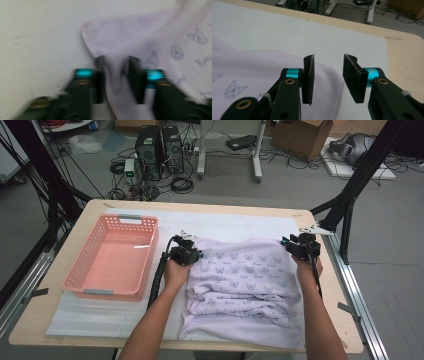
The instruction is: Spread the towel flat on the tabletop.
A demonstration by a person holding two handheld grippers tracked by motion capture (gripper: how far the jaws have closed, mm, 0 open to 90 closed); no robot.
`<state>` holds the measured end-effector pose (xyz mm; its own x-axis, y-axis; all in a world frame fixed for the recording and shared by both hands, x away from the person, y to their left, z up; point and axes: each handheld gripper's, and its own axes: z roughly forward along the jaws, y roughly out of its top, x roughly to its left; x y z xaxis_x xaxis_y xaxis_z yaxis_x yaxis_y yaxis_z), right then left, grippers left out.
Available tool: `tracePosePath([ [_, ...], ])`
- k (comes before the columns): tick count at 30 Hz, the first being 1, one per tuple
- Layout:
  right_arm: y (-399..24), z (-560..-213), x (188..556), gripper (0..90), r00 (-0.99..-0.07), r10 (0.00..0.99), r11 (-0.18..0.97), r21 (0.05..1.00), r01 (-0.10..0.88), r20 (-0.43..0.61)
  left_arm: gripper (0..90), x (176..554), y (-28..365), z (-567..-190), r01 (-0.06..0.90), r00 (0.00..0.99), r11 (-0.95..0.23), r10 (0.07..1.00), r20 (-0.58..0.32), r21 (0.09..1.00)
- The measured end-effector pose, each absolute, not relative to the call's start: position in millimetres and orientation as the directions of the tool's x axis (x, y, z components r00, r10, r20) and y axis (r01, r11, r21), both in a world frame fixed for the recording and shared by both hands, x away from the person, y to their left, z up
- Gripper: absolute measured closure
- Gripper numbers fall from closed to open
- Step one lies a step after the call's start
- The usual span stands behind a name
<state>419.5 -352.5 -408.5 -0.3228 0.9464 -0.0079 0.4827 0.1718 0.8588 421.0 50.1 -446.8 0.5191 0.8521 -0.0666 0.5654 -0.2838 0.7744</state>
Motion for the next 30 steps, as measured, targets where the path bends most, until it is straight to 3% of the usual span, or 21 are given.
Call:
tracePosePath([
  [2,-354.9,-409.1,416.3,60.9,-0.337,0.941,0.171,0.856,0.488,0.004,85.7,421.2,51.0,-444.6,0.554,0.459,-0.276,0.888,-0.011,0.786],
  [5,-358.7,-411.0,411.2,59.9,-0.355,0.934,0.162,0.846,0.508,0.034,85.8,424.1,64.3,-441.4,0.547,0.344,-0.167,0.938,-0.039,0.820],
  [7,-360.0,-411.9,410.2,59.2,-0.375,0.926,0.168,0.831,0.531,0.052,84.5,425.5,69.9,-441.7,0.551,0.335,-0.150,0.941,-0.052,0.821],
  [12,-353.9,-414.5,407.2,57.6,-0.443,0.893,0.213,0.796,0.567,0.077,53.4,420.1,75.1,-444.2,0.559,0.369,-0.096,0.918,-0.144,0.824],
  [18,-340.6,-435.1,401.7,60.1,-0.506,0.862,0.322,0.733,0.599,0.035,49.0,404.5,77.0,-442.9,0.547,0.443,-0.101,0.877,-0.185,0.831],
  [20,-340.9,-443.7,400.8,63.2,-0.502,0.863,0.322,0.718,0.617,0.044,47.3,402.2,75.8,-441.1,0.549,0.471,-0.112,0.860,-0.196,0.829],
  [21,-342.3,-445.2,399.7,70.0,-0.497,0.866,0.306,0.733,0.608,0.051,47.0,399.9,74.1,-439.0,0.546,0.488,-0.118,0.849,-0.200,0.829],
  [22,-343.7,-444.9,400.1,85.4,-0.498,0.866,0.310,0.734,0.604,0.044,46.5,398.1,72.7,-437.5,0.543,0.504,-0.125,0.839,-0.203,0.831],
  [23,-344.6,-444.5,401.1,88.6,-0.512,0.859,0.339,0.732,0.590,0.016,46.1,396.1,70.8,-436.0,0.543,0.521,-0.131,0.827,-0.210,0.830],
  [25,-342.6,-444.5,402.8,89.4,-0.474,0.878,0.365,0.735,0.571,-0.068,45.0,391.2,66.6,-433.1,0.542,0.543,-0.147,0.813,-0.211,0.827],
  [26,-343.7,-445.1,404.3,89.5,-0.414,0.901,0.363,0.752,0.549,-0.133,44.8,388.1,64.8,-431.7,0.541,0.556,-0.155,0.804,-0.213,0.827],
  [29,-354.3,-446.6,406.7,89.3,-0.267,0.962,0.197,0.825,0.530,-0.058,45.0,374.9,60.2,-429.2,0.516,0.588,-0.154,0.779,-0.217,0.843],
  [30,-356.8,-447.3,407.2,88.8,-0.257,0.966,0.151,0.830,0.537,-0.010,45.0,371.2,59.3,-428.7,0.513,0.604,-0.167,0.767,-0.216,0.842],
])
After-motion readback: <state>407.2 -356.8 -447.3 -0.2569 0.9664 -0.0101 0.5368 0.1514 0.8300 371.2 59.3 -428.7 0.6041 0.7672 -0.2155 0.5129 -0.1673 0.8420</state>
